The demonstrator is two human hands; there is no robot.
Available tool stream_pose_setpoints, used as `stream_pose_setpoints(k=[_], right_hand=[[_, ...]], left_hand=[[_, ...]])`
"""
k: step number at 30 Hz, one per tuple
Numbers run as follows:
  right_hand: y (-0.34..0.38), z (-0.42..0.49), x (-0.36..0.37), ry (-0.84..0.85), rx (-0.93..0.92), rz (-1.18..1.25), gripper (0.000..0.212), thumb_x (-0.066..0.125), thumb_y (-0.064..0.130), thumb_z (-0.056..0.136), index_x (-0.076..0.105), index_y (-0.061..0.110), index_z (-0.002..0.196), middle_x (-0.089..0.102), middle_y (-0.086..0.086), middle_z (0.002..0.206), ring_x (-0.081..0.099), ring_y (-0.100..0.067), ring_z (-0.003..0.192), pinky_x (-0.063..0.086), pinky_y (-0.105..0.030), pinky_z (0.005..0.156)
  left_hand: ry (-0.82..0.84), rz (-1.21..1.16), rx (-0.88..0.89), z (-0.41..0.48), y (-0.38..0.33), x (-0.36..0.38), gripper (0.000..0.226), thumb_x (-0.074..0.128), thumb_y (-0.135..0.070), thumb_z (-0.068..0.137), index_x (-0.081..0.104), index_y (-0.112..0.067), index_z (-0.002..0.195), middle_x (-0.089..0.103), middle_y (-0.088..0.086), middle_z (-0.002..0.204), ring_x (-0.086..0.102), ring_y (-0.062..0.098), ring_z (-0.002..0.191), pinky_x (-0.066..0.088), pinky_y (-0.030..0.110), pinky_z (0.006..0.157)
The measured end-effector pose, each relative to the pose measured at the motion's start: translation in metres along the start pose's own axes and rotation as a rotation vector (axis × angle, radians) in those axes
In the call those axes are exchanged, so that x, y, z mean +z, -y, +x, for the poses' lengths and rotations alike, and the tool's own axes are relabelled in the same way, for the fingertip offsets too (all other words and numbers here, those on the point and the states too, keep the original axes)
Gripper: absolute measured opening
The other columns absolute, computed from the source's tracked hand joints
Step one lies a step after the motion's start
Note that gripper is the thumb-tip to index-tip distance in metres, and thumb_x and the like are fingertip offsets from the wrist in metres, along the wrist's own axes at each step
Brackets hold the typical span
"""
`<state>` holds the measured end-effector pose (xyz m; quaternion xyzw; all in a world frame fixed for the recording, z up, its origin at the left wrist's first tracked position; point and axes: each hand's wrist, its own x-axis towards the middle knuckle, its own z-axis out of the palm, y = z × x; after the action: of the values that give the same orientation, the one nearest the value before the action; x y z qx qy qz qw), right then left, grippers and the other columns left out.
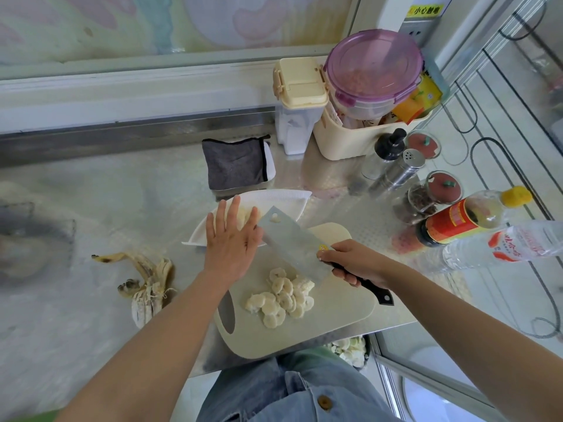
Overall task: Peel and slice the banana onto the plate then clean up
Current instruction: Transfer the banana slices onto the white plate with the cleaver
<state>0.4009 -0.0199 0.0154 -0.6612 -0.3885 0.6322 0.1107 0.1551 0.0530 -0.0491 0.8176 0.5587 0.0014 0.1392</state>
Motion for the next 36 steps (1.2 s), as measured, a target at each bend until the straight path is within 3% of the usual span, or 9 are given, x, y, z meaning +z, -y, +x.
stream_pose_setpoints(k=[2, 5, 7, 9, 14, 20, 25, 30, 36], right_hand=[[-0.011, -0.004, -0.003, -0.054, -0.023, 0.039, 0.034, 0.053, 0.030, 0.095, 0.042, 0.012, 0.069, 0.045, -0.003, 0.052, 0.034, -0.015, 0.038, 0.028, -0.024, 0.039], [-0.031, -0.009, -0.006, -0.163, -0.101, -0.025, 0.037, 0.052, 0.032, 0.096, 0.045, 0.011, 0.066, 0.048, -0.005, 0.052, 0.038, -0.015, 0.037, 0.031, -0.024, 0.039], [-0.046, -0.014, -0.007, -0.237, -0.141, -0.054, 0.040, 0.051, 0.033, 0.096, 0.047, 0.011, 0.063, 0.050, -0.004, 0.051, 0.042, -0.015, 0.037, 0.033, -0.024, 0.039], [-0.062, -0.018, -0.009, -0.299, -0.157, -0.036, 0.041, 0.051, 0.033, 0.096, 0.048, 0.011, 0.062, 0.051, -0.004, 0.050, 0.043, -0.016, 0.036, 0.035, -0.024, 0.038], [-0.102, -0.027, -0.009, -0.369, -0.107, -0.074, 0.039, 0.053, 0.032, 0.095, 0.051, 0.009, 0.064, 0.052, -0.005, 0.048, 0.044, -0.016, 0.036, 0.038, -0.024, 0.038], [-0.124, -0.031, 0.005, -0.337, -0.101, -0.173, 0.041, 0.053, 0.035, 0.095, 0.053, 0.008, 0.063, 0.053, -0.003, 0.048, 0.047, -0.010, 0.034, 0.040, -0.022, 0.038], [-0.122, -0.033, 0.027, -0.248, -0.126, -0.239, 0.040, 0.049, 0.037, 0.097, 0.053, 0.017, 0.063, 0.054, 0.005, 0.040, 0.047, -0.013, 0.033, 0.040, -0.022, 0.038], [-0.117, -0.027, 0.047, -0.198, -0.133, -0.197, 0.037, 0.048, 0.038, 0.097, 0.056, 0.015, 0.070, 0.061, -0.008, 0.055, 0.046, -0.014, 0.035, 0.040, -0.021, 0.038], [-0.109, -0.020, 0.058, -0.129, -0.081, -0.059, 0.035, 0.052, 0.037, 0.095, 0.053, 0.007, 0.076, 0.053, -0.011, 0.058, 0.042, -0.013, 0.036, 0.036, -0.022, 0.037]], left_hand=[[-0.089, -0.040, 0.020, -0.005, -0.006, -0.003, 0.055, 0.015, -0.046, 0.097, 0.036, -0.029, 0.144, 0.022, 0.012, 0.153, 0.015, 0.034, 0.139, 0.015, 0.052, 0.112], [-0.253, -0.106, 0.128, -0.019, -0.017, -0.004, 0.034, 0.042, -0.029, 0.093, 0.060, -0.017, 0.119, 0.052, 0.011, 0.119, 0.047, 0.030, 0.107, 0.044, 0.045, 0.087], [-0.253, -0.196, 0.181, -0.033, -0.025, -0.002, 0.023, 0.049, -0.027, 0.090, 0.064, -0.014, 0.102, 0.055, 0.004, 0.097, 0.054, 0.024, 0.086, 0.048, 0.037, 0.068], [-0.177, -0.243, 0.154, -0.049, -0.033, 0.006, 0.030, 0.045, -0.040, 0.088, 0.061, -0.017, 0.096, 0.055, -0.001, 0.091, 0.054, 0.019, 0.078, 0.047, 0.033, 0.060], [-0.063, -0.327, 0.035, -0.088, -0.045, 0.033, 0.056, 0.051, -0.063, 0.073, 0.058, -0.021, 0.109, 0.051, -0.003, 0.103, 0.053, 0.016, 0.087, 0.048, 0.033, 0.067], [-0.106, -0.125, 0.026, -0.110, -0.057, 0.047, 0.080, 0.055, -0.075, 0.059, 0.060, -0.016, 0.112, 0.058, 0.004, 0.101, 0.055, 0.024, 0.090, 0.047, 0.038, 0.075], [-0.141, -0.024, 0.026, -0.119, -0.062, 0.053, 0.069, 0.067, -0.064, 0.062, 0.065, -0.014, 0.110, 0.061, 0.004, 0.096, 0.056, 0.026, 0.090, 0.044, 0.038, 0.075], [-0.157, 0.011, 0.022, -0.119, -0.062, 0.058, 0.060, 0.081, -0.045, 0.063, 0.065, -0.011, 0.110, 0.062, 0.007, 0.098, 0.056, 0.028, 0.092, 0.045, 0.039, 0.075], [-0.163, 0.009, 0.003, -0.115, -0.062, 0.059, 0.056, 0.078, -0.043, 0.069, 0.065, -0.009, 0.112, 0.062, 0.009, 0.099, 0.056, 0.029, 0.094, 0.045, 0.040, 0.076]])
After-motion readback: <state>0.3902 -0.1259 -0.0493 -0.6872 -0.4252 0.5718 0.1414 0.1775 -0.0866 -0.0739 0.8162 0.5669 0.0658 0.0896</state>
